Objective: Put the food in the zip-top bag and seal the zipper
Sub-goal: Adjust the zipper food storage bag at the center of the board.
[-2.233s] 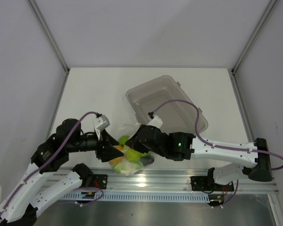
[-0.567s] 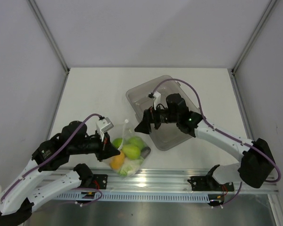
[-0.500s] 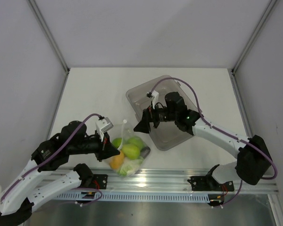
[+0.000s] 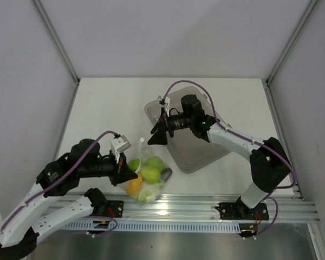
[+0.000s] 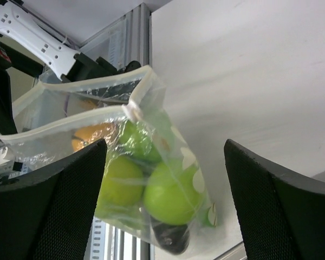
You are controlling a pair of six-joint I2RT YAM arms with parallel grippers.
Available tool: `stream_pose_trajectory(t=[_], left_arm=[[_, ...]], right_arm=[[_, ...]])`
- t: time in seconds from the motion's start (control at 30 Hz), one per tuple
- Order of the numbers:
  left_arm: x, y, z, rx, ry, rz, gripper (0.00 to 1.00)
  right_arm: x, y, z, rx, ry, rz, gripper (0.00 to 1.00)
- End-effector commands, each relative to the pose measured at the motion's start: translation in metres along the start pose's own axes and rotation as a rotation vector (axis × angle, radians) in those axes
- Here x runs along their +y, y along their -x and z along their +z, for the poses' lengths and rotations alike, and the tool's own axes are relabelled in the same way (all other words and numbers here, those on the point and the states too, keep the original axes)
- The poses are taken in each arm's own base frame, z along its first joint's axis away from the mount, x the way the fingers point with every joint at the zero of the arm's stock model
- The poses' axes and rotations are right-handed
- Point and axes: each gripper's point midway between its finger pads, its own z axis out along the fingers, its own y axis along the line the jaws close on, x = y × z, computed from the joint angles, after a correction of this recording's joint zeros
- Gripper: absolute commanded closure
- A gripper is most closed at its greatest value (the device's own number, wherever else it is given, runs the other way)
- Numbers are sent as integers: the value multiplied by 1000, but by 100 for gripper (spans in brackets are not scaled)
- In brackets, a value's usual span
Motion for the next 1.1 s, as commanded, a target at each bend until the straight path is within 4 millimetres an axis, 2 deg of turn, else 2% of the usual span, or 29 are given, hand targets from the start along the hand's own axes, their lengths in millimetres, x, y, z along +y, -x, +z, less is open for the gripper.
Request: stream_pose_trajectory(t=[0.0, 0.13, 0.27, 0.47, 0.6, 0.73, 0.97, 1.03, 1.07], left_arm=[[-12, 14, -6, -34, -45, 43, 99], [-11, 15, -5, -27, -40, 44, 99], [-10, 16, -3, -24, -37, 44, 99], [-10, 18, 0, -23, -37, 42, 99], [-9, 17, -1, -20, -33, 43, 99], [-8, 16, -2, -16, -26, 44, 99], [-7, 13, -2, -16, -21, 46, 99], [-7, 12, -3, -14, -21, 47, 99], [-7, 13, -4, -17, -20, 49, 99]], right_arm=[[5, 22, 6, -17, 110, -94, 10], [2, 20, 12, -7, 146, -85, 12], [8, 6, 21, 18, 184, -80, 13], [24, 2, 31, 13, 273, -59, 19], [28, -9, 39, 28, 289, -48, 22], [35, -16, 40, 26, 301, -30, 22], [33, -26, 39, 8, 310, -2, 23], [36, -24, 41, 3, 324, -8, 28], [37, -26, 41, 8, 331, 4, 34]])
